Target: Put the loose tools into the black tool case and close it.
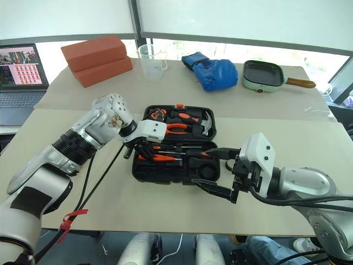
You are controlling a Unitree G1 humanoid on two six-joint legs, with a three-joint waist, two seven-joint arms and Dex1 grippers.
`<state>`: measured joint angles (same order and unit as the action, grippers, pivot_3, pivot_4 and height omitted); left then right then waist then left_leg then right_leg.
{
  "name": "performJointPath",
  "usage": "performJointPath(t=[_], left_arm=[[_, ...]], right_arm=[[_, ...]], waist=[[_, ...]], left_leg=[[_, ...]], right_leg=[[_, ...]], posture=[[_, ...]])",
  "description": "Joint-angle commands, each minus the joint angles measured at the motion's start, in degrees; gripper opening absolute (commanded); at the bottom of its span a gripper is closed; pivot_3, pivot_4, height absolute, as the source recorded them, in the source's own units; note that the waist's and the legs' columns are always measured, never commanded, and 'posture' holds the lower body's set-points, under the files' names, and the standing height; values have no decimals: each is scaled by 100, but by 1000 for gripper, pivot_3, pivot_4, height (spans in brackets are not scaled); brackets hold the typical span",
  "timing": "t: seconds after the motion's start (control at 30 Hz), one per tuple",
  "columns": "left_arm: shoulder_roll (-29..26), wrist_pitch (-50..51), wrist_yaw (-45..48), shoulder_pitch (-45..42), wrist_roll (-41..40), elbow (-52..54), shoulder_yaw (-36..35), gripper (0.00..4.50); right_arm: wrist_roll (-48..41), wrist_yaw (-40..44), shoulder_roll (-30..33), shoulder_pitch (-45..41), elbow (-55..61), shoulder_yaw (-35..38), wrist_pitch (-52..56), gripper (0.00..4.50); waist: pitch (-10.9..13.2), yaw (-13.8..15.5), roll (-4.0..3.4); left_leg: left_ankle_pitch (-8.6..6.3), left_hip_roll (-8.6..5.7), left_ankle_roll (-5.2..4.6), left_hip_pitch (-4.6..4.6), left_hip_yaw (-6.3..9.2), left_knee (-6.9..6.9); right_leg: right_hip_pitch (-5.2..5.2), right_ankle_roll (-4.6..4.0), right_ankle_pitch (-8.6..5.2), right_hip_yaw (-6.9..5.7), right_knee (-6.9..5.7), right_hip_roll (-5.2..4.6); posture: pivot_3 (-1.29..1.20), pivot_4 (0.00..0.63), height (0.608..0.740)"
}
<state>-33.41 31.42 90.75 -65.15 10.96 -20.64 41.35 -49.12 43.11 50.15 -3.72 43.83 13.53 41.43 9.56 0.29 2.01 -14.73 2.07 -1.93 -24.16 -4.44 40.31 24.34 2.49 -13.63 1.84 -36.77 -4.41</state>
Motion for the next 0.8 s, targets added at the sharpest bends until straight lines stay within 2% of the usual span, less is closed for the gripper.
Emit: performJointPath(t=[0.03, 0.1, 0.3, 0.37, 0.43, 0.57, 0.73, 0.77, 0.8], left_arm=[[-51, 233, 100, 19, 33, 64, -91, 2202], [-214, 458, 166, -60, -234, 317, -191, 2934], [-1116, 1208, 175, -469, -1899, 1133, -326, 2934], [-1449, 1017, 175, -371, -2281, 1272, -504, 2934], [-1421, 823, 60, -25, -2375, 1169, -1032, 2934], [-657, 1160, -1029, 510, -2608, 646, -1969, 1965], [52, 1306, -1925, 1223, -2779, 703, -2571, 237], [133, 1286, -2049, 1346, -2774, 739, -2610, 20], [201, 1255, -2147, 1432, -2775, 750, -2647, 20]], right_arm=[[-3, -28, -42, -10, 105, 87, -166, 4500], [-4, 0, -35, 34, 112, 104, -160, 4500], [-12, 77, -14, 110, 86, 135, -153, 4500], [-22, 92, -5, 96, 63, 137, -139, 4500], [-40, 94, 10, 45, 32, 135, -110, 4500], [-87, 105, 57, -26, 0, 160, -65, 4500], [-192, 85, 123, -60, 15, 214, 12, 4500], [-222, 72, 137, -57, 26, 228, 26, 4500], [-256, 58, 150, -59, 29, 242, 41, 4500]], waist=[[0, -3, -1], [0, 3, 0], [1, -13, 1], [1, 6, 1], [0, 9, -1], [-3, 53, -6], [-2, 40, -5], [-2, 39, -5], [-2, 36, -5]], left_leg=[[0, 0, 0, -1, 0, 0], [0, 0, 0, 0, 0, 0], [0, 2, 0, -12, 7, 1], [0, 0, 0, -13, 8, 5], [-1, -5, -1, -9, 11, 7], [0, -7, -2, -1, 16, 15], [-7, -11, -15, -24, 28, 47], [-7, -11, -16, -23, 28, 47], [-7, -11, -16, -23, 29, 47]], right_leg=[[0, 0, 0, 0, 0, 0], [0, 0, 0, 2, 0, 0], [13, 0, 0, 5, -5, 0], [11, 3, -1, 5, -5, -1], [4, 9, -5, 10, -3, -2], [-9, 10, -6, 9, -9, -3], [-8, 20, -8, 10, -12, -2], [-8, 20, -9, 11, -13, -3], [-8, 20, -9, 11, -14, -2]], posture=[[0, 150, 738], [0, 150, 738], [0, 150, 738], [0, 150, 738], [0, 150, 738], [0, 150, 738], [0, 150, 738], [0, 150, 738], [0, 150, 738]])
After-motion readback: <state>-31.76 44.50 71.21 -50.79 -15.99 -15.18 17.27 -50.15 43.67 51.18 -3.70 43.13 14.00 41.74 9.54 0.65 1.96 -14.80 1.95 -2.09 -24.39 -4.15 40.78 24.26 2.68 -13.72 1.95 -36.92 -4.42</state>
